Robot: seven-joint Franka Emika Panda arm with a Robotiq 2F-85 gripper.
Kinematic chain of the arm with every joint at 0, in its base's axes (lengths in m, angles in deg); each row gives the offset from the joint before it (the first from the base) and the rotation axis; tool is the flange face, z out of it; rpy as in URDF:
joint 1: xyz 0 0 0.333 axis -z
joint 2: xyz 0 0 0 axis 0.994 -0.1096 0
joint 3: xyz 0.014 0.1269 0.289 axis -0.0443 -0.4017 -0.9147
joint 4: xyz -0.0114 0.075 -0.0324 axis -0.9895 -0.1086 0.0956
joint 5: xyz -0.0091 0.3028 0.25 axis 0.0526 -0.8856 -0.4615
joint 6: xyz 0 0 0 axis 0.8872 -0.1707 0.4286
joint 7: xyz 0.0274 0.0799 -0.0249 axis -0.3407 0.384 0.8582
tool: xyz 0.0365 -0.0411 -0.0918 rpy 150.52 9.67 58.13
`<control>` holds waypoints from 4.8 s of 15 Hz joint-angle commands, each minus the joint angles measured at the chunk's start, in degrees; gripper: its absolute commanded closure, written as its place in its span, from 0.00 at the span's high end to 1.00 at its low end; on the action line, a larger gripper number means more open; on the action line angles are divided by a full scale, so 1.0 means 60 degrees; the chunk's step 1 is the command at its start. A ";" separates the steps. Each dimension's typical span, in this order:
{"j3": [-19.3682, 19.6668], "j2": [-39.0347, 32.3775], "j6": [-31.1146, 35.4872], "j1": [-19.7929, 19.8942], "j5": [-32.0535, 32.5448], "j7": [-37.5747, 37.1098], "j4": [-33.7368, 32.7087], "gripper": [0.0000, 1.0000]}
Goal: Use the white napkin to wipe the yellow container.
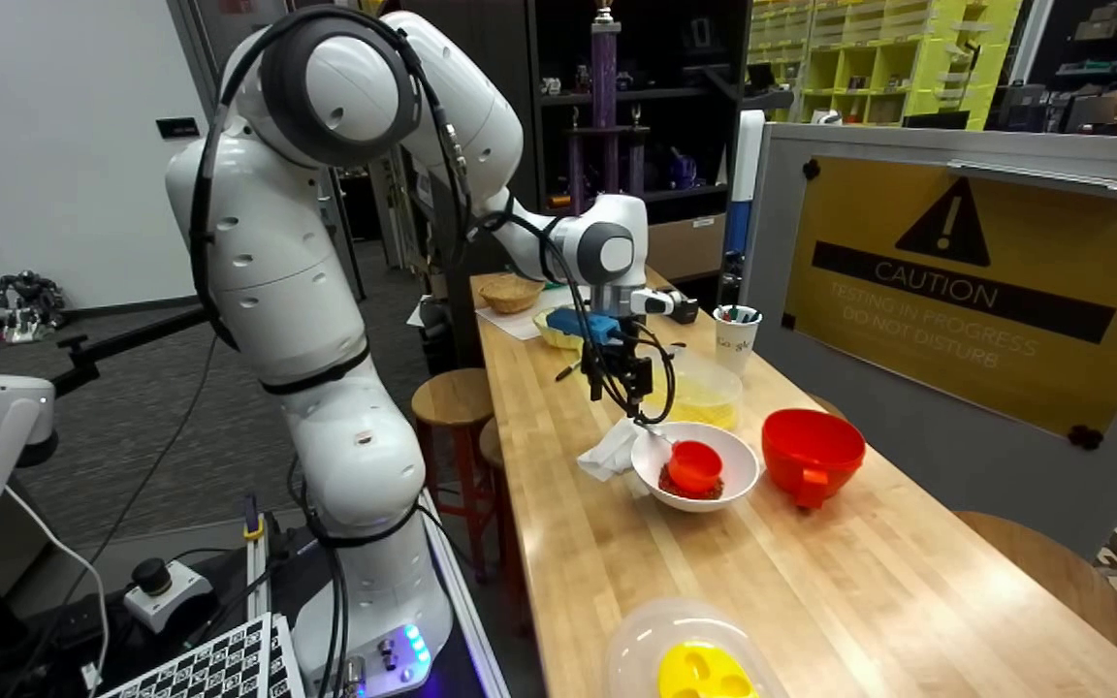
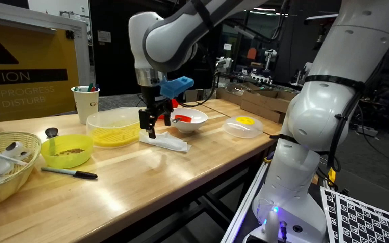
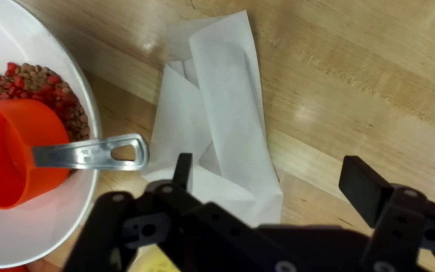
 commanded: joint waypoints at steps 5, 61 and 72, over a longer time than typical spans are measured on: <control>0.0120 -0.0567 -0.0050 -0.0112 0.0109 -0.0082 -0.0448 1.00; 0.0735 -0.0833 -0.0922 -0.0104 0.0243 -0.0649 -0.1141 0.00; 0.0567 0.0899 -0.1419 0.0018 0.0518 -0.1025 -0.1025 0.00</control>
